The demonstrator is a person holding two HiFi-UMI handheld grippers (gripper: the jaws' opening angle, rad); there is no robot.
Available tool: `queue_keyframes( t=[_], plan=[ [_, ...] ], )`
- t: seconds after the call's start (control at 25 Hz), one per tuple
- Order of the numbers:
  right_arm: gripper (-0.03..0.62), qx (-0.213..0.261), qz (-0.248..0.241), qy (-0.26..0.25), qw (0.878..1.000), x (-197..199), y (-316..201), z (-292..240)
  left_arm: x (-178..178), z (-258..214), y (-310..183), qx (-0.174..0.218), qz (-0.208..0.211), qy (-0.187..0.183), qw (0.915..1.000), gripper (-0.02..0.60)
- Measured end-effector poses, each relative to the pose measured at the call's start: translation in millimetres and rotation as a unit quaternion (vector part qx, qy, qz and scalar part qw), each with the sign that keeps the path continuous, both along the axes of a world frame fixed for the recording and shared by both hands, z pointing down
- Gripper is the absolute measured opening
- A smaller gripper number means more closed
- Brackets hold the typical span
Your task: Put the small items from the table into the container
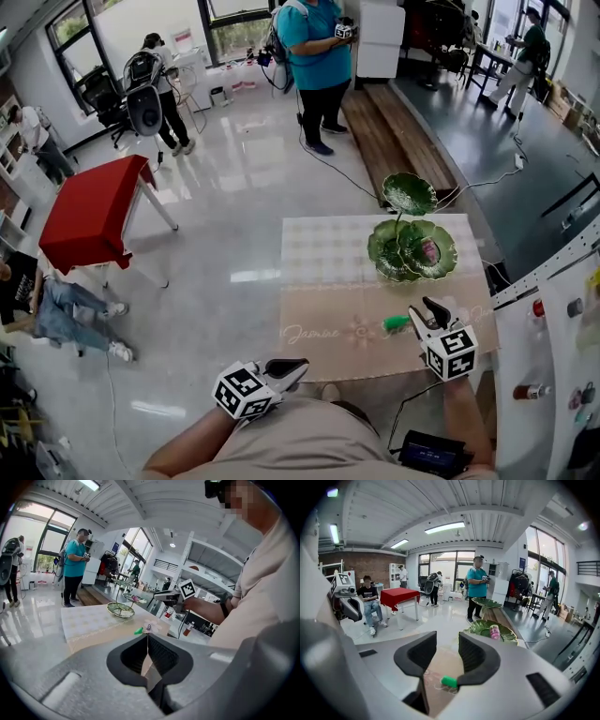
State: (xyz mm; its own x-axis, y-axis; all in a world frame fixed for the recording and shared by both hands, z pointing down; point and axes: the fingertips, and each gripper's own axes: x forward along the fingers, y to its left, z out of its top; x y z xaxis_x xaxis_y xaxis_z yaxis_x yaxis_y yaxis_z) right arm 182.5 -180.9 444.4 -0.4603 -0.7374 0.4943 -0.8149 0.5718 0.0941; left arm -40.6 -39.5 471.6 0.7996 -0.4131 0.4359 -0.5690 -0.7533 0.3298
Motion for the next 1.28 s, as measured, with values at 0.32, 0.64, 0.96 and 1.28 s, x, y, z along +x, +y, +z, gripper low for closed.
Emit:
queue_keyframes(
  t=[0.32, 0.64, 0.96, 1.28],
  plan=[
    [0.146, -0.017, -0.001, -0.018, 1.000, -40, 57, 10, -26, 1, 25, -0.004, 0.017, 0.002, 0.9999, 0.011],
    [0.141, -0.034, -0.003, -0.024, 0.999, -68, 103, 23, -36, -2, 40, 0.001, 0.042, 0.009, 0.9991, 0.011],
    [0.140, -0.056, 0.010, -0.020, 0.998, -76, 127, 48, -48, 3, 45, -0.001, 0.059, -0.004, 0.9982, 0.011],
    [0.143, -0.066, -0.004, 0.045, 0.997, -51, 116, 92, -46, -1, 39, -0.002, 0.049, 0.008, 0.9988, 0.011]
  ],
)
